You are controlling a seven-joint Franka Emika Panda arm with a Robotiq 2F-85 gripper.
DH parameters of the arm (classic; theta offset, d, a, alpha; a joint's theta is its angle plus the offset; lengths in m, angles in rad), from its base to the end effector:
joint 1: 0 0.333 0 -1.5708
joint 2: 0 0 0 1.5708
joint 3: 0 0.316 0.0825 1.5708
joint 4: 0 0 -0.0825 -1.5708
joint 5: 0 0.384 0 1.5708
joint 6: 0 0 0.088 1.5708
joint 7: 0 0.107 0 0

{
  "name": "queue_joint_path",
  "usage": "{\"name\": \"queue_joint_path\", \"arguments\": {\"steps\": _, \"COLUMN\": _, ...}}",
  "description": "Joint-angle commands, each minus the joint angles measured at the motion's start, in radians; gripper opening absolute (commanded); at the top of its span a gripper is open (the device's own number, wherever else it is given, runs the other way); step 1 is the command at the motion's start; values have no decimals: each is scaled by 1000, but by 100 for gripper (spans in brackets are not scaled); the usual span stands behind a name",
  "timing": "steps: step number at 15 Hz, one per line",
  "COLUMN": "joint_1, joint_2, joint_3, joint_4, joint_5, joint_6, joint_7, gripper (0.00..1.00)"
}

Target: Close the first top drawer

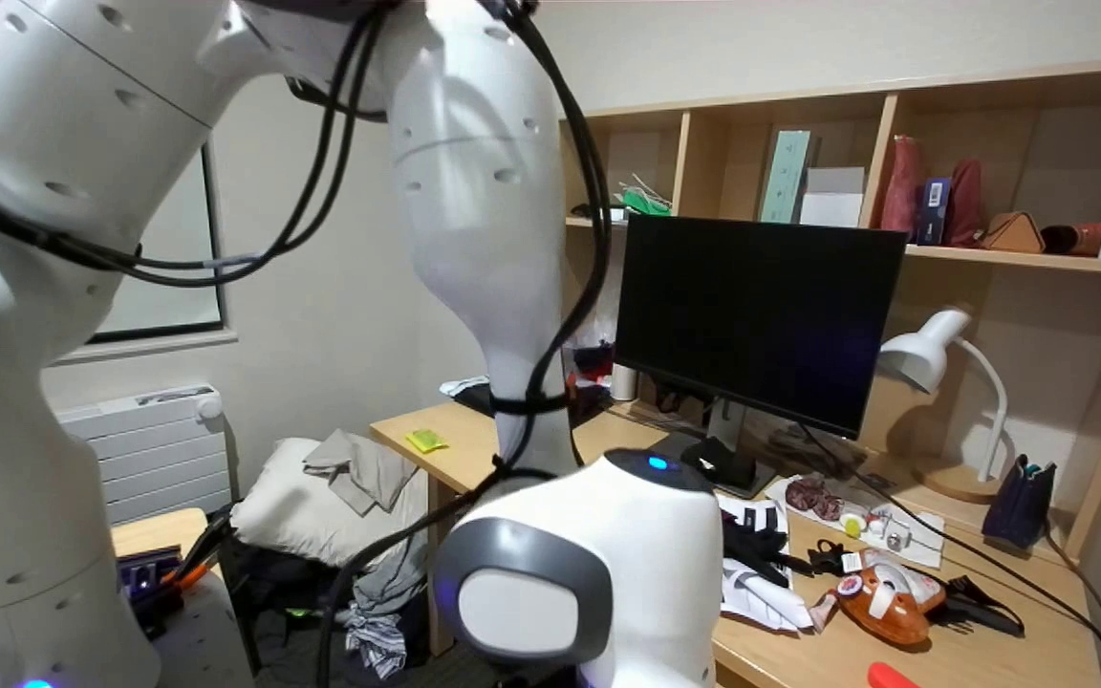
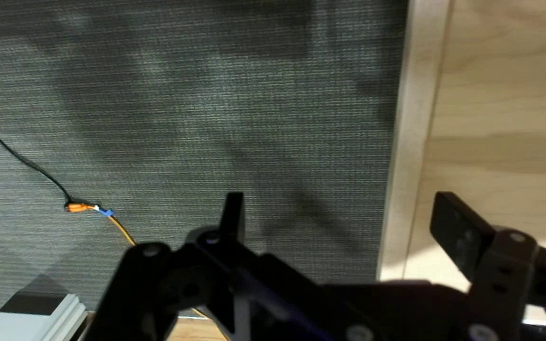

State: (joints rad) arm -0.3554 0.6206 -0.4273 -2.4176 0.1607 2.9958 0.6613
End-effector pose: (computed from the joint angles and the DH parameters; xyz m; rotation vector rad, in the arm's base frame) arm 0.3066 -0.3592 0.0884 2.1077 -2.0236 0.0226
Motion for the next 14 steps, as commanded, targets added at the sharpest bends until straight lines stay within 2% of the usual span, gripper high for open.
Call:
{"name": "queue_joint_path", "arguments": {"steps": 1, "joint_1": -57, "joint_2": 137, "joint_3": 35, "joint_4": 112, "joint_5": 81, "joint_6": 9, "joint_7": -68, "gripper": 100}}
{"name": "queue_joint_path", "arguments": {"steps": 5, "joint_1": -96, "joint_2": 179, "joint_3": 57, "joint_4": 180, "joint_5": 127, "joint_6": -19, "joint_7": -103, "gripper": 100}}
{"name": "queue_joint_path", "arguments": {"steps": 8, "joint_1": -193, "joint_2": 173, "joint_3": 116, "joint_4": 204, "joint_5": 155, "joint_6": 14, "joint_7": -179, "gripper": 100}}
{"name": "queue_joint_path", "arguments": {"steps": 11, "joint_1": -281, "joint_2": 166, "joint_3": 157, "joint_4": 218, "joint_5": 182, "joint_6": -6, "joint_7": -269, "gripper": 100}}
{"name": "queue_joint_path", "arguments": {"steps": 14, "joint_1": -329, "joint_2": 171, "joint_3": 153, "joint_4": 217, "joint_5": 183, "joint_6": 5, "joint_7": -310, "gripper": 100}}
